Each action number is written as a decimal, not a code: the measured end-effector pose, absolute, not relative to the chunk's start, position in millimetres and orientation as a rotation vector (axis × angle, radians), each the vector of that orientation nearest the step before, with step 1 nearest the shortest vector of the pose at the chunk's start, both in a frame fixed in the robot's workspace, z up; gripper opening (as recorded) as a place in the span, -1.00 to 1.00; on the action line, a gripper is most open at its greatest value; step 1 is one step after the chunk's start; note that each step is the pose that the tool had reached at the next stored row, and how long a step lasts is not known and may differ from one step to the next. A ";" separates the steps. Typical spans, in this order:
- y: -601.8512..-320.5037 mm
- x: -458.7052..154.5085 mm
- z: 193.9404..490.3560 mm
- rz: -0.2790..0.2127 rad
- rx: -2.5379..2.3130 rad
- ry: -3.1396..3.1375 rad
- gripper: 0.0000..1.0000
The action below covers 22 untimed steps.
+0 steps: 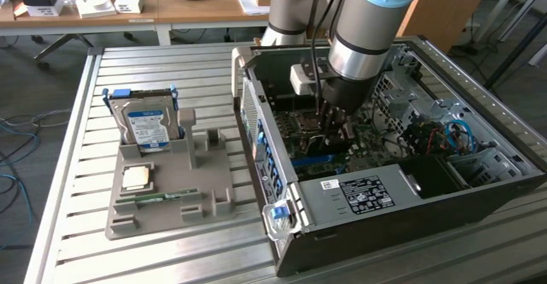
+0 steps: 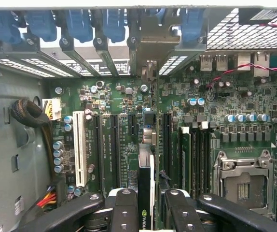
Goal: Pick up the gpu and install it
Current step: 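Insert the gpu into the slot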
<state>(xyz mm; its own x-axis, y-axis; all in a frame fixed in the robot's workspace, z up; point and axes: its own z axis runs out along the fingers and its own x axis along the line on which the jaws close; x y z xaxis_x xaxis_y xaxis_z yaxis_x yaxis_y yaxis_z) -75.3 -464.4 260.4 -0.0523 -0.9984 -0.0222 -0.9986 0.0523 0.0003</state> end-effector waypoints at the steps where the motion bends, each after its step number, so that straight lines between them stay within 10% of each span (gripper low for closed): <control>1: -464.4 -75.3 259.4 0.024 -2.151 2.267 -0.47; 22: -464.4 -75.3 253.5 0.024 -2.152 2.267 -0.47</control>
<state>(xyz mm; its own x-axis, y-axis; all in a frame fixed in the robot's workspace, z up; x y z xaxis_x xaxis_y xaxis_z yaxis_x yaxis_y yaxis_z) -75.3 -464.4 253.5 -0.0523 -0.9984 -0.0224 -0.9986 0.0523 0.0003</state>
